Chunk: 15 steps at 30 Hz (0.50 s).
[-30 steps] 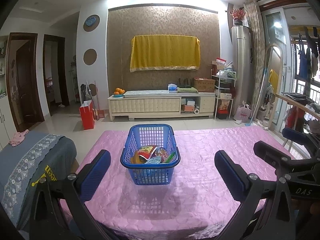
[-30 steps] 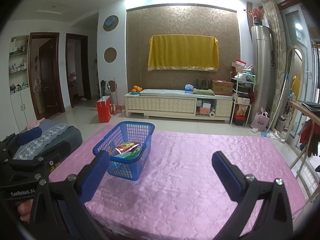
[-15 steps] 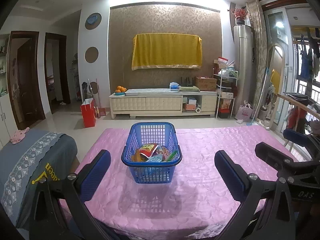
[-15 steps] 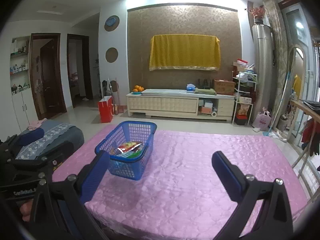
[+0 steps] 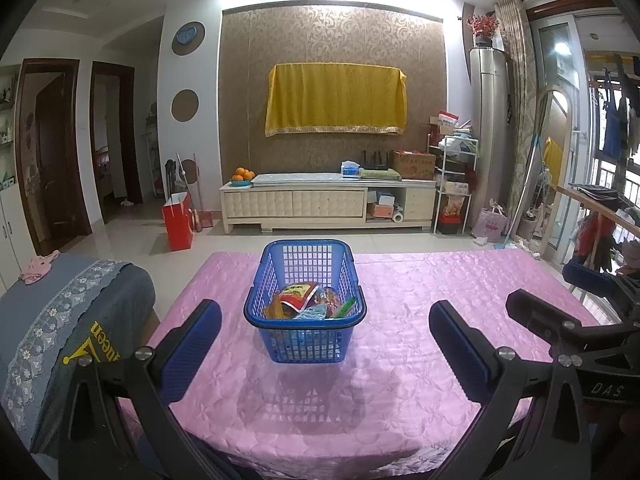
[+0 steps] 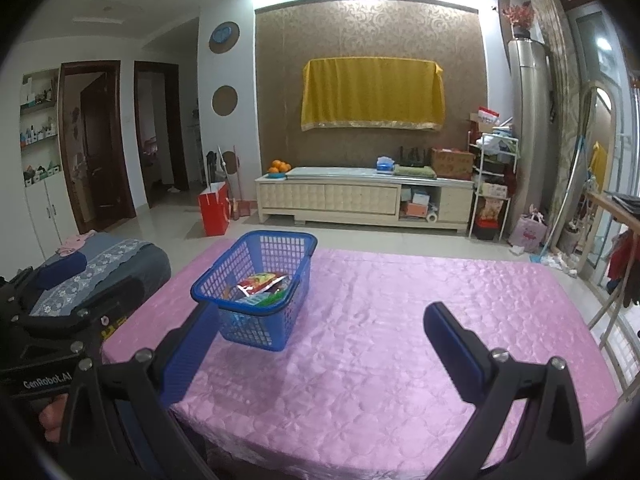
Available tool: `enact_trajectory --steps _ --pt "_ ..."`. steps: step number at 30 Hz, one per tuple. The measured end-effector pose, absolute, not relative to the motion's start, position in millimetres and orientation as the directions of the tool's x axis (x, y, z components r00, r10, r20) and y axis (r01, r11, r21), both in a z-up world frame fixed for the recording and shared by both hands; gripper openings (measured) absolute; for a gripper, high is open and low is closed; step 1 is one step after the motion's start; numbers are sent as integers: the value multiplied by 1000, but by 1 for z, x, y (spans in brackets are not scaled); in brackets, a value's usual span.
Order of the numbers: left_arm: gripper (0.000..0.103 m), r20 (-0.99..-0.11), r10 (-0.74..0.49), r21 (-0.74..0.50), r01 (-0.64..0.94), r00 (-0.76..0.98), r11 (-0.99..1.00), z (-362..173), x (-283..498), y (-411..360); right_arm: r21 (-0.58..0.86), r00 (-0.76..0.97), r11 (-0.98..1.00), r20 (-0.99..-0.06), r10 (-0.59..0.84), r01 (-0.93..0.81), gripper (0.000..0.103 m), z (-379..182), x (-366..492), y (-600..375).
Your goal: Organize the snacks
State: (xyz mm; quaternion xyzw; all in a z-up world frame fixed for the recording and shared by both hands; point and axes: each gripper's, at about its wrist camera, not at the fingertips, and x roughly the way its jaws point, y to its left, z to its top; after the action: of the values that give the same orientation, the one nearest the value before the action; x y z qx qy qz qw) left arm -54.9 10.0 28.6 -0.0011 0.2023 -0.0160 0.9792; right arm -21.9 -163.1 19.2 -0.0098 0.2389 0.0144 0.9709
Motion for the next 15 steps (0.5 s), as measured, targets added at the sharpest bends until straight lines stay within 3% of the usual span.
enact_trajectory --steps 15 --pt "103 -403 -43 -14 41 914 999 30 -55 11 -18 887 1000 -462 5 -16 103 18 -21 -161"
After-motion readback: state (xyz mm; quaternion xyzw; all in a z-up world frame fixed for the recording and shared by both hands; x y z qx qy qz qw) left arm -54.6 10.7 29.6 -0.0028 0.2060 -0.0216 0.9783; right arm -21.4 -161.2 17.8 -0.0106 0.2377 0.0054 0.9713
